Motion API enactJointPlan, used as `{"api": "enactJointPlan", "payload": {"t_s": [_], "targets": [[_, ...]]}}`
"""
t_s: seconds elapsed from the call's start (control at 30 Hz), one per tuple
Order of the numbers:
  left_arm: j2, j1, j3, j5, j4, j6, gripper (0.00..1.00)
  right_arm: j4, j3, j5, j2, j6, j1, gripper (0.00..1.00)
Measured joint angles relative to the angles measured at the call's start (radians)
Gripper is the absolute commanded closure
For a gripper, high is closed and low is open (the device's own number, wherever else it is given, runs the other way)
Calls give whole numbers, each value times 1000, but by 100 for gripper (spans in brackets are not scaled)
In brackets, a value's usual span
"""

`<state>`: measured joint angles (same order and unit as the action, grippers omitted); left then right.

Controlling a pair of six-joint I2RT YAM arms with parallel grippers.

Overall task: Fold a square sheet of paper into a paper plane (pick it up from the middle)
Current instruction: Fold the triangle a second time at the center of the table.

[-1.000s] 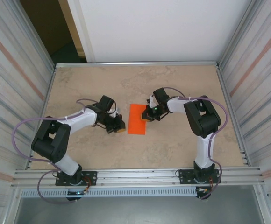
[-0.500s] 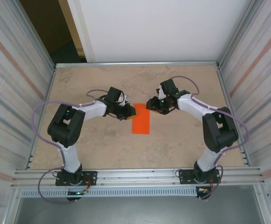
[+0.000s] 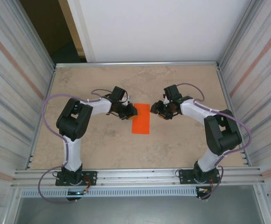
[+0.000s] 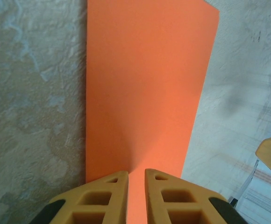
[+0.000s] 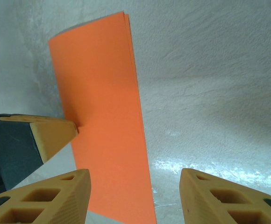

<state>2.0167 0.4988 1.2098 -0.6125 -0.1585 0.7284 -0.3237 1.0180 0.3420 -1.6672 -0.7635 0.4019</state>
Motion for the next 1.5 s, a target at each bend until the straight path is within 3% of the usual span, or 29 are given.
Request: {"api": "enactJointPlan", "payload": {"t_s": [0.4, 0.7, 0.97, 1.3, 1.5], "targets": [[6, -15, -28, 30, 39, 38, 83, 45, -39, 56, -14, -40, 4, 49], [5, -24, -42, 15, 71, 82, 83, 47, -73, 153, -47, -42, 105, 51], [5, -24, -43, 14, 74, 85, 83, 43, -101, 153, -49, -45, 114, 51], [5, -24, -43, 14, 74, 85, 83, 37, -105, 153, -70, -44, 130, 56], [5, -24, -43, 14, 74, 85, 83, 37, -105, 153, -72, -43, 138, 65]]}}
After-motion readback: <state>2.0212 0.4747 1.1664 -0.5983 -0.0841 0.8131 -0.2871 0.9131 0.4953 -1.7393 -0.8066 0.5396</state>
